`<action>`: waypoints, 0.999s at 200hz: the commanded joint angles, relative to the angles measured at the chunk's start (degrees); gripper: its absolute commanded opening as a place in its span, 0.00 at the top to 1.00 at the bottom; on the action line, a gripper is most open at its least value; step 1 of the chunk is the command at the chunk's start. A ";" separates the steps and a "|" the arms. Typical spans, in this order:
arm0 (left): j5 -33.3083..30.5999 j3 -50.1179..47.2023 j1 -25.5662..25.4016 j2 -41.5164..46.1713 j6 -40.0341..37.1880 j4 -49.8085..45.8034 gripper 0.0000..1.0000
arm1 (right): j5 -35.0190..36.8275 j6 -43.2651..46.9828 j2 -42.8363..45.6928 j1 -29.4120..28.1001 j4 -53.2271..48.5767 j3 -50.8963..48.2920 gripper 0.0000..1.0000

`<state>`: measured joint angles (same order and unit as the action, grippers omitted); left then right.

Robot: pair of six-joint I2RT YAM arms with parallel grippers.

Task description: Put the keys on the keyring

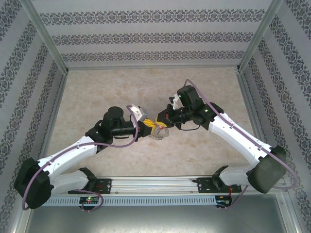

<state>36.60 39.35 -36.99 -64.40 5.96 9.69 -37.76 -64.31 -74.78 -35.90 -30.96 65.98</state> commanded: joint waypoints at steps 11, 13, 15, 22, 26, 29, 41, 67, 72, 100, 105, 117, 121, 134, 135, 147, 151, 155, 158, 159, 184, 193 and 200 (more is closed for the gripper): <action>-0.29 2.99 0.51 -0.81 0.20 0.77 0.85 | 0.14 0.93 0.08 -0.64 1.64 2.05 1.00; -0.30 3.03 0.52 -0.77 0.20 0.77 0.85 | 0.14 0.94 0.08 -0.61 1.66 1.99 1.00; -0.37 3.06 0.52 -0.80 0.20 0.77 0.86 | 0.18 0.94 0.12 -0.65 1.71 1.97 1.00; -0.54 3.22 0.47 -0.66 0.27 0.84 0.86 | 0.23 0.90 0.16 -0.68 1.65 1.88 1.00; -0.63 3.26 0.52 -0.62 0.36 0.85 0.86 | 0.23 0.88 0.21 -0.69 1.67 1.81 1.00; -0.65 3.23 0.52 -0.56 0.41 0.92 0.86 | 0.18 0.94 0.25 -0.74 1.65 1.79 1.00; -0.48 3.23 0.51 -0.35 0.34 1.03 0.91 | 0.14 0.88 0.34 -0.83 1.69 1.79 1.00; 0.35 3.30 0.51 -0.35 -0.73 0.62 0.98 | 0.16 1.09 0.47 -0.88 1.70 1.79 1.00; 0.25 3.37 0.52 -0.29 -1.19 0.09 1.00 | 0.11 1.27 0.43 -0.92 1.53 1.79 1.00; -7.56 3.28 0.52 1.44 -4.78 -5.12 1.00 | -0.66 4.04 0.17 -0.27 -0.63 1.55 1.00; -9.12 3.24 0.56 1.90 -5.48 -6.21 1.00 | -1.04 4.40 0.16 0.03 -0.72 1.36 1.00; -11.89 3.06 0.69 2.72 -6.93 -8.21 1.00 | -2.37 5.11 0.19 0.61 -0.60 0.92 1.00; -12.47 3.08 0.72 2.95 -7.56 -8.78 1.00 | -2.97 5.39 0.23 0.73 -0.53 0.83 1.00; -14.26 3.18 0.82 3.54 -9.17 -10.75 1.00 | -4.21 6.47 0.16 0.87 -0.80 0.96 1.00; -14.36 3.23 0.80 3.60 -9.32 -10.88 1.00 | -4.32 6.52 0.12 0.85 -0.87 0.98 1.00; -15.12 3.68 0.96 3.93 -11.08 -12.81 1.00 | -5.61 7.42 -0.14 0.84 -1.24 1.16 1.00; -15.42 3.98 0.96 3.98 -11.68 -13.36 1.00 | -6.15 7.67 -0.33 0.82 -1.29 1.22 1.00; -15.52 4.13 1.00 3.94 -12.20 -13.97 1.00 | -6.66 7.92 -0.55 0.81 -1.33 1.17 1.00; -15.60 4.37 0.96 3.93 -12.87 -14.46 1.00 | -7.04 8.21 -0.71 0.74 -1.42 1.17 1.00; -15.59 4.48 0.96 3.89 -13.06 -14.62 1.00 | -7.18 8.31 -0.75 0.70 -1.45 1.17 1.00; -16.71 6.14 0.96 3.67 -19.18 -19.09 1.00 | -10.03 11.71 -2.08 -0.02 -2.48 1.61 1.00; -16.27 6.71 0.91 3.67 -22.43 -21.05 1.00 | -11.52 13.34 -2.57 -0.10 -2.71 1.55 1.00; -15.88 7.07 0.98 3.65 -24.96 -22.63 1.00 | -12.47 14.53 -3.00 -0.25 -3.16 1.44 1.00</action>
<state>26.59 43.99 -37.10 -61.32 -9.02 -4.47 -43.29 -55.35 -77.25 -35.79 -29.93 65.98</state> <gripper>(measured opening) 0.058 0.049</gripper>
